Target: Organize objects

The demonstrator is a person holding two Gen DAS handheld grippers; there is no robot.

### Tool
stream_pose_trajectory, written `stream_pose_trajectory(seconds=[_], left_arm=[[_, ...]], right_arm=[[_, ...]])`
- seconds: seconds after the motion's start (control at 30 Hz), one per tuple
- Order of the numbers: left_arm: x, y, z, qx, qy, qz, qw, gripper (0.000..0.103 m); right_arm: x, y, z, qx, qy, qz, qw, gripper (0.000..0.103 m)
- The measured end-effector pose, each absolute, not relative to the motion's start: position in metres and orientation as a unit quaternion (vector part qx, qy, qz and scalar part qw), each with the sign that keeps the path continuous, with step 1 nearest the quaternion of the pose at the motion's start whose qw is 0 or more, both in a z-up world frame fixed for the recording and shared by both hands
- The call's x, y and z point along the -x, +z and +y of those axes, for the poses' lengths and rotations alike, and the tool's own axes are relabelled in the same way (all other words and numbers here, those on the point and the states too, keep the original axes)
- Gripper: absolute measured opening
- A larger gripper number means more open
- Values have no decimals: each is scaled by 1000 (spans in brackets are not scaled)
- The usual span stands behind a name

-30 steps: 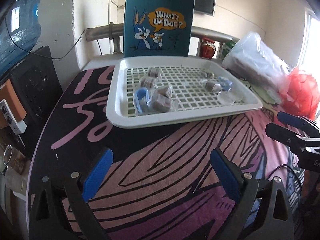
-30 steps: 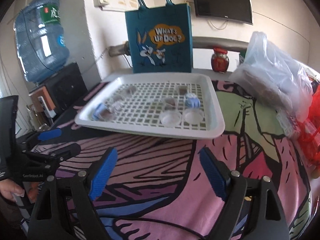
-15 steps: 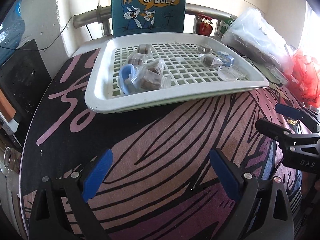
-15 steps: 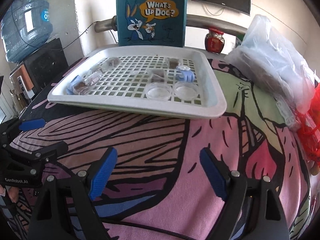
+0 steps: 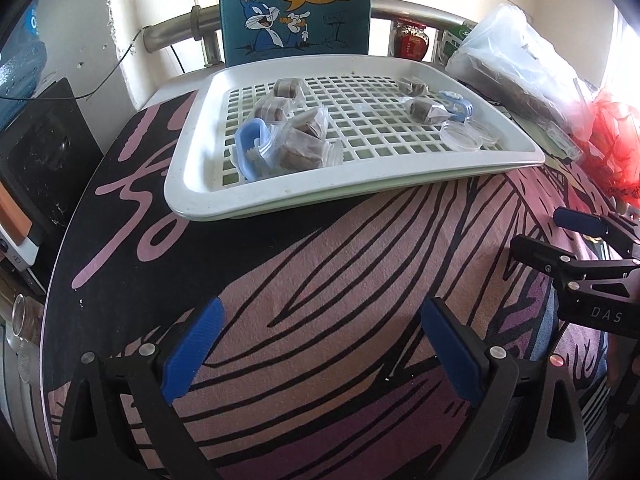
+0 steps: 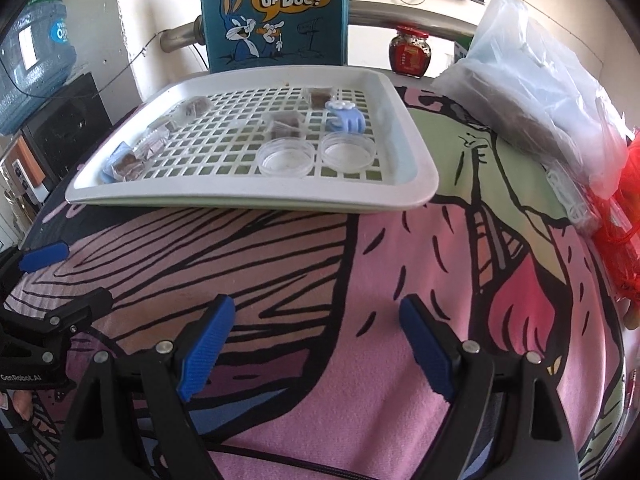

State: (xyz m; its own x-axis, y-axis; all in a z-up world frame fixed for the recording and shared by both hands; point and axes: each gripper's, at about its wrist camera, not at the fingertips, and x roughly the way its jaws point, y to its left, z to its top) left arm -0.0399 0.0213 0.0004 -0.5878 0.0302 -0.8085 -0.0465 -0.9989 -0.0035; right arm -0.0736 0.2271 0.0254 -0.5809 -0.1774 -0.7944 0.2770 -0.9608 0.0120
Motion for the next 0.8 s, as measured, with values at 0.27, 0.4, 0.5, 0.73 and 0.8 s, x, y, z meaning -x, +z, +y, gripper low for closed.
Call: stream_pose_trajectory(seconds=[0.27,0.4,0.5,0.73,0.8], left_arm=[[41,0,23,456,890,16,22,103],[41,0,23,456,890,16,22,103],[41,0,23,456,890,15,23,103],[41,0,23,456,890,15,23,103],[41,0,23,456,890,14,23,103]], right_arm=[[75,24,227,-446,-884,56,130,99],[76,22,224,-450,-881,60,133,103],[76,22,224,-450,-881,61,132,103],[76,21,224,-450,-881,61,132,103],[76,21,224,-450,-881,61,132,103]])
